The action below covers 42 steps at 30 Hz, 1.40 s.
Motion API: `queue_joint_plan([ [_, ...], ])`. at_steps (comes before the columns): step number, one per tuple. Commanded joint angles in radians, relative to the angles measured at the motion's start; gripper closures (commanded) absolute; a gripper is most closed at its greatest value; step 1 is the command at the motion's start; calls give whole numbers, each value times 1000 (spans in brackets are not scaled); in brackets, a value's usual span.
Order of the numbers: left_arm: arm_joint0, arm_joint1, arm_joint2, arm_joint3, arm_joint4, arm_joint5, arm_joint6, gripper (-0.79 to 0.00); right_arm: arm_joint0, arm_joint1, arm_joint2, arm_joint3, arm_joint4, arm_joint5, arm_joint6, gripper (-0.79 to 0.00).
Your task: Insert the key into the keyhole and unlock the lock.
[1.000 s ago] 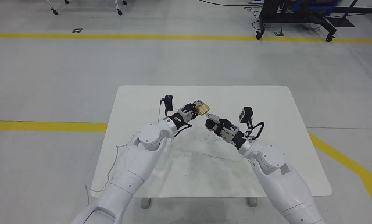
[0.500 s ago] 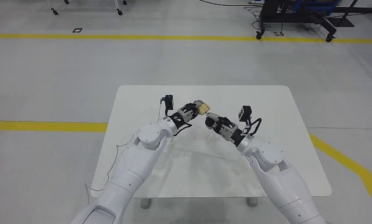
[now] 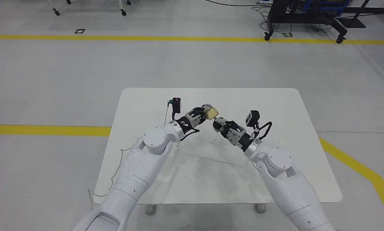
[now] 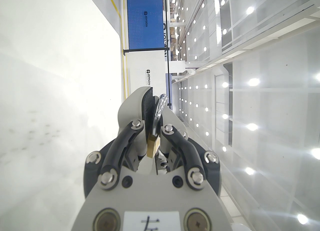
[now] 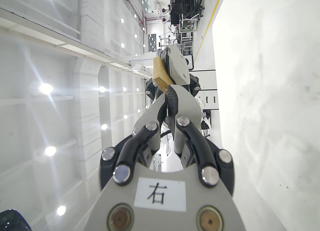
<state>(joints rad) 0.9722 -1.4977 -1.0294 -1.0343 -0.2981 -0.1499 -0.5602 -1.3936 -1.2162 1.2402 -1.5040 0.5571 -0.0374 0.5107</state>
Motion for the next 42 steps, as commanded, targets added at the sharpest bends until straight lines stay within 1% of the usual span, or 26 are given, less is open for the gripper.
queue_joint_plan([
  [1, 1, 1, 1, -3, 8, -11, -5, 0, -2, -1, 7, 4, 49, 13, 10, 0],
  [5, 4, 3, 5, -11, 32, -42, -25, 0, -1, -3, 28, 18, 162, 49, 60, 0],
  [7, 6, 4, 8, -16, 46, -58, -32, 0, -1, -5, 30, 28, 251, 98, 118, 0],
  [9, 8, 5, 12, -22, 57, -72, -37, 0, 6, -4, 40, 47, 291, 133, 156, 0],
  [10, 10, 5, 13, -25, 62, -80, -40, 0, 10, -5, 42, 57, 341, 161, 194, 0],
  [14, 15, 7, 18, -34, 90, -114, -44, 0, 28, -4, 56, 100, 424, 236, 264, 0],
  [20, 22, 9, 19, -42, 99, -137, -44, 0, 50, -3, 60, 143, 491, 321, 309, 0],
  [23, 25, 10, 17, -47, 101, -148, -41, 0, 57, -5, 57, 163, 538, 366, 351, 0],
  [32, 43, 14, 8, -72, 106, -205, -31, 0, 68, -1, 62, 191, 602, 446, 438, 0],
  [35, 48, 16, 4, -78, 104, -212, -29, 0, 72, 1, 67, 199, 603, 455, 447, 0],
  [39, 51, 17, 1, -82, 100, -212, -33, 0, 71, 3, 70, 192, 589, 440, 428, 0],
  [40, 51, 17, 1, -82, 98, -209, -34, 0, 70, 4, 72, 189, 577, 433, 420, -200],
  [41, 51, 17, 0, -80, 93, -205, -37, 0, 69, 4, 73, 185, 571, 429, 414, -456],
  [42, 50, 17, 0, -79, 86, -198, -41, 0, 67, 5, 75, 181, 567, 423, 407, -785],
])
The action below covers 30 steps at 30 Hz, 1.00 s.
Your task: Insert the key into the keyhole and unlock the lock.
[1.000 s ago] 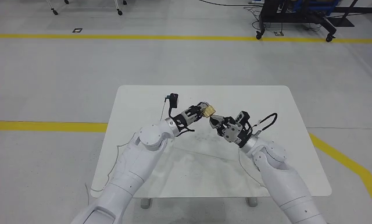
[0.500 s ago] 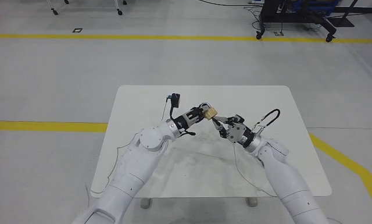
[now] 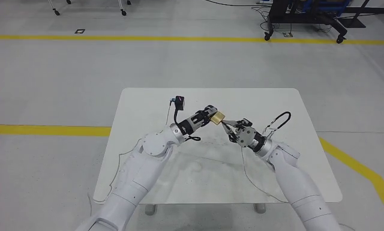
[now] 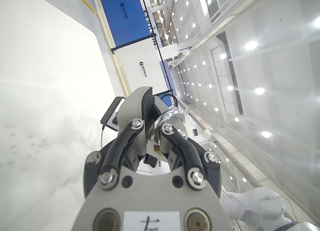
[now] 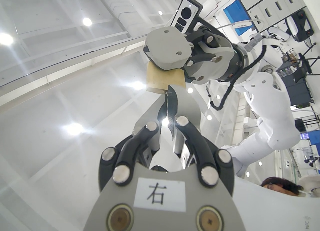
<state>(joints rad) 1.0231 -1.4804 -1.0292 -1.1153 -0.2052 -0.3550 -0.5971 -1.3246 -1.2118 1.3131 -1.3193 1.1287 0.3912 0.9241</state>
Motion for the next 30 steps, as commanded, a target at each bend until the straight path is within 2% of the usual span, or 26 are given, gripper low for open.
queue_joint_plan([
  [1, -2, 0, -1, 3, -13, 12, -7, 0, -3, 2, 8, -8, -28, -28, -33, -785],
  [5, -9, 0, -6, 14, -44, 31, -19, 0, -24, 8, 28, -49, -97, -107, -69, -785],
  [9, -16, -1, 3, 26, -41, 65, -27, 0, -78, 26, 79, -138, -379, -344, -209, -785],
  [11, -22, 0, 11, 28, 0, 85, -19, 0, -123, 32, 115, -190, -444, -425, -242, -785],
  [14, -18, 1, 30, 12, 54, 119, -5, 0, -194, 45, 195, -257, -609, -534, -371, -785],
  [18, -25, 4, 61, -9, 166, 214, 0, 0, -273, 51, 265, -338, -699, -569, -494, -785],
  [21, -39, 6, 96, -19, 279, 314, 3, 0, -273, 51, 265, -338, -699, -569, -494, -785],
  [26, -77, -1, 158, -9, 380, 527, -57, 0, -273, 51, 265, -338, -699, -569, -494, -785],
  [30, -108, -8, 201, 10, 444, 647, -79, 0, -273, 51, 265, -338, -699, -569, -494, -785],
])
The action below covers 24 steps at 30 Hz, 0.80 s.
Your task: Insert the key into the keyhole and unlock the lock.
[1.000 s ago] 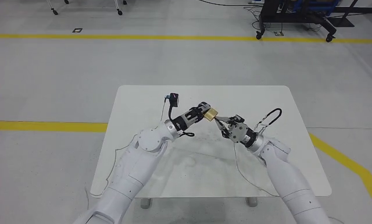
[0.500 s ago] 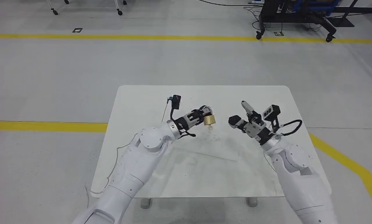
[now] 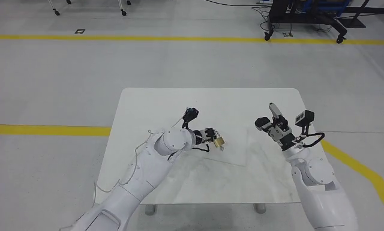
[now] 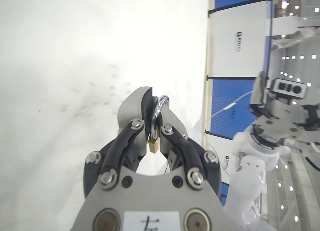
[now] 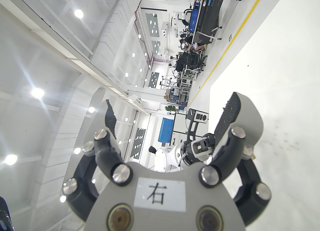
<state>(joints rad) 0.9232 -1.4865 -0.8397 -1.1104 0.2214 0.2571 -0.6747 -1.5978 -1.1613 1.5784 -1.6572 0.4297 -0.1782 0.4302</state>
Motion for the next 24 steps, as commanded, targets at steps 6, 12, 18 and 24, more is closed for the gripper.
queue_joint_plan([
  [6, -27, -15, 34, 33, 24, 109, 2, -326, 0, 0, 0, 0, 0, 0, 0, -785],
  [12, -15, -17, -7, 14, -52, 103, 21, -785, 0, 0, 0, 0, 0, 0, 0, -785],
  [18, 69, 11, -92, -121, -67, 100, 39, -785, 0, 0, 0, 0, 0, 0, 0, -785],
  [24, 176, 49, -186, -339, 30, 141, 103, -785, -13, -3, 35, 14, -73, -120, -112, -785],
])
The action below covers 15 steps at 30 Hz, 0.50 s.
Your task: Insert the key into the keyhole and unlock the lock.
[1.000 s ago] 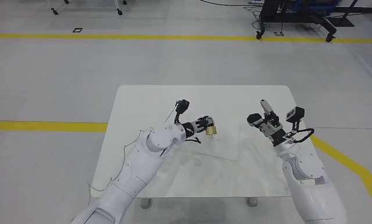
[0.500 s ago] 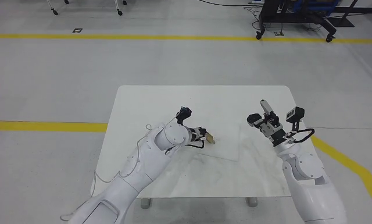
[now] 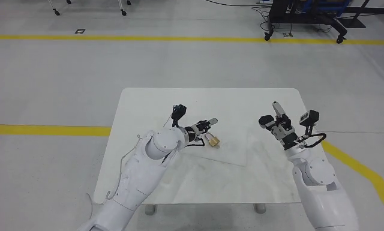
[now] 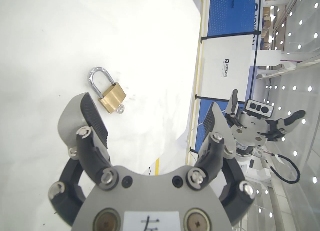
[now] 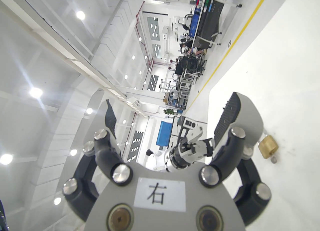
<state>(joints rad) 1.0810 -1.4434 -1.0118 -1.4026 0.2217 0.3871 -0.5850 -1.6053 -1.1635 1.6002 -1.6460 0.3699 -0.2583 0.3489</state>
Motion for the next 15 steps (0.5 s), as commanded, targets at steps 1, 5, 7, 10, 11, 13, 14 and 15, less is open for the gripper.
queue_joint_plan([
  [1, 32, 12, -24, -82, 55, 23, 20, -785, -13, -1, 25, 5, -20, -73, -50, -785],
  [5, 63, 29, -58, -222, 152, 35, 43, -785, -42, 0, 123, 16, 171, -212, -4, -785],
  [7, 71, 33, -67, -284, 187, 37, 60, -785, -64, 0, 179, 28, 261, -293, 21, -785],
  [10, 71, 33, -67, -290, 189, 37, 59, -785, -65, 0, 181, 29, 269, -299, 23, -785],
  [11, 72, 33, -67, -289, 189, 37, 60, -785, -65, 0, 182, 29, 279, -300, 23, -785],
  [13, 71, 33, -67, -284, 188, 37, 60, -785, -65, 0, 180, 29, 265, -294, 22, -785],
  [14, 71, 33, -67, -284, 188, 37, 60, -785, -64, 0, 180, 29, 264, -294, 22, -785],
  [15, 71, 33, -67, -284, 187, 37, 60, -785, -65, 0, 180, 29, 264, -294, 22, -785],
])
